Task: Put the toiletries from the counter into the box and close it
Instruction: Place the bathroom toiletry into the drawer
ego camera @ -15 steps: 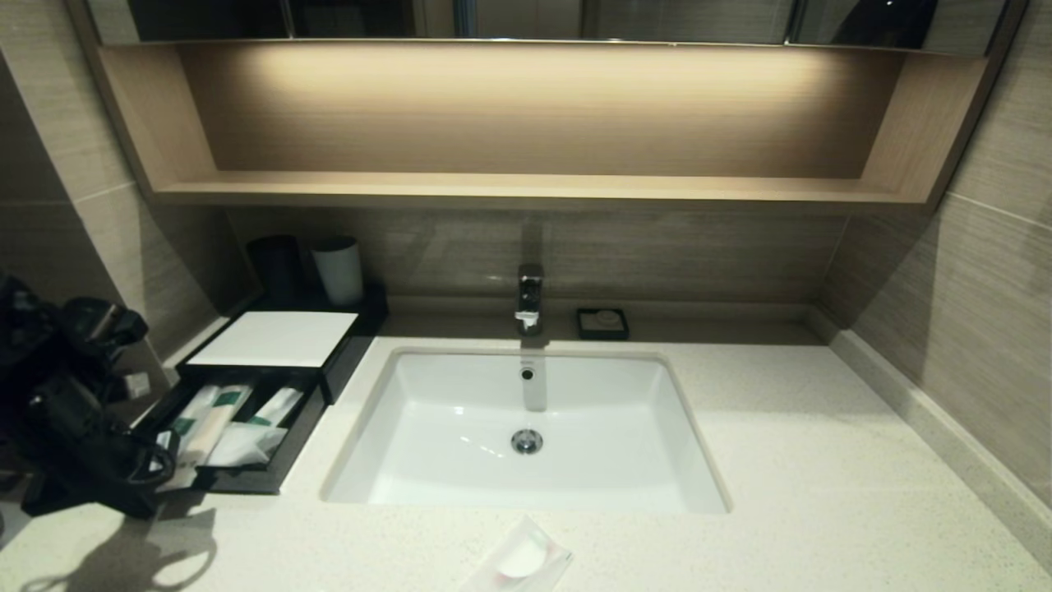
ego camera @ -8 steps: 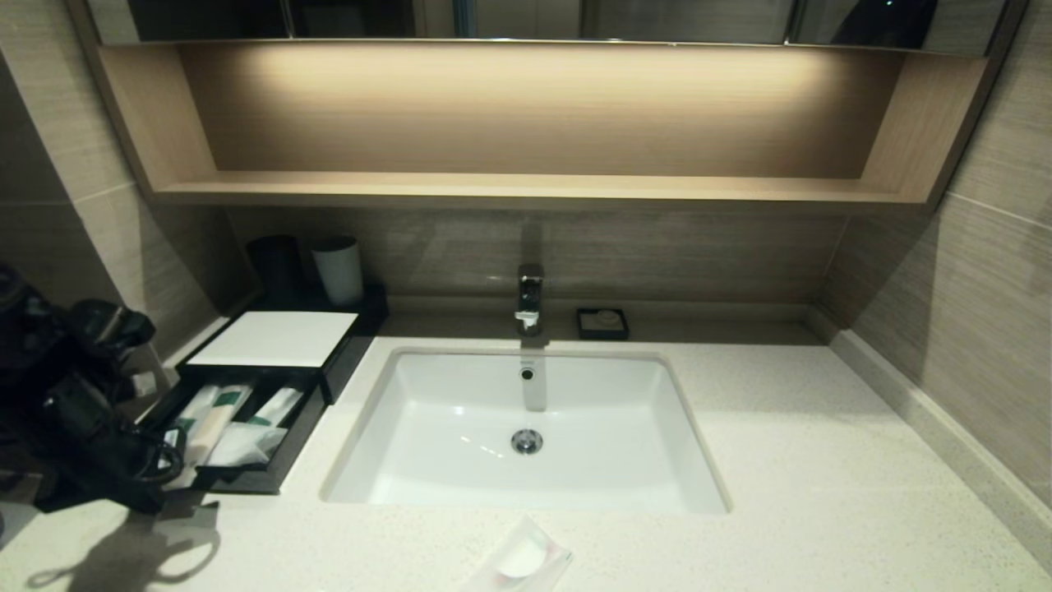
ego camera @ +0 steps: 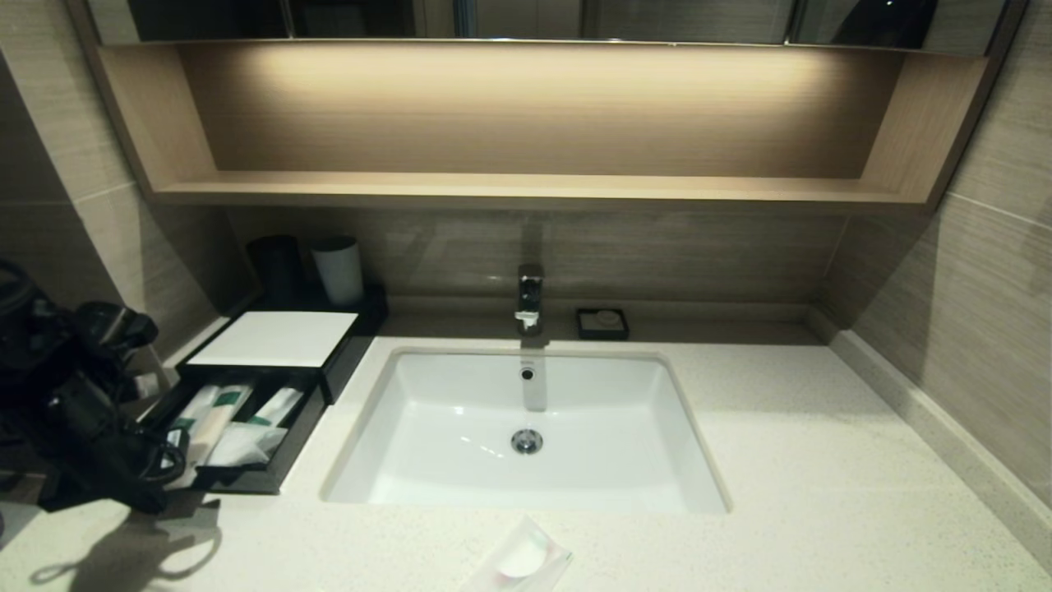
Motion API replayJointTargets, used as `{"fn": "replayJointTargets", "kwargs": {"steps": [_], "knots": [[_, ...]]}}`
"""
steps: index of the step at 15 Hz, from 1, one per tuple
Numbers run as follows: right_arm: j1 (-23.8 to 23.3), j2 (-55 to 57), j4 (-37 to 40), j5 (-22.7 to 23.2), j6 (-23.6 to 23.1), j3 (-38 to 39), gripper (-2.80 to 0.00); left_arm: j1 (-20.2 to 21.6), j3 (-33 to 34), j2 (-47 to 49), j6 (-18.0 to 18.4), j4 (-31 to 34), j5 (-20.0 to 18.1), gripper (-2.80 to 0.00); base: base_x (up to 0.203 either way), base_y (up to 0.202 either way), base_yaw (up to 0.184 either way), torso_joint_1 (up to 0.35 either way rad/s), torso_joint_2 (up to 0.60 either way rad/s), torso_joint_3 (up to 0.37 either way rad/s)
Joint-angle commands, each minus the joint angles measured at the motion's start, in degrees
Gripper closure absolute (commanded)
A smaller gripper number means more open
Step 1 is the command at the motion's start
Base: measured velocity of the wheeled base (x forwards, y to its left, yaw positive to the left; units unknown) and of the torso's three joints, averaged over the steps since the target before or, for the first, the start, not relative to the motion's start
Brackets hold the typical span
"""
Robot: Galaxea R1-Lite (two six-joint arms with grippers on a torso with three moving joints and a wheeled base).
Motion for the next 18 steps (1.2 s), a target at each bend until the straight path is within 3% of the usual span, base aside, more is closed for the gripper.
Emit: {"fn": "replayJointTargets", "kwargs": {"steps": [1, 18], "knots": [[0.01, -0.09, -0.02, 0.01, 0.00, 0.09, 0.00, 0.02, 0.12, 0.28, -0.07, 0.16, -0.05, 0.00, 0.000, 0.000, 0.000, 0.000, 0.00, 0.000], [0.01, -0.09, -0.02, 0.01, 0.00, 0.09, 0.00, 0.02, -0.23, 0.90, -0.95, -3.09, -0.06, 0.00, 0.000, 0.000, 0.000, 0.000, 0.00, 0.000]]}}
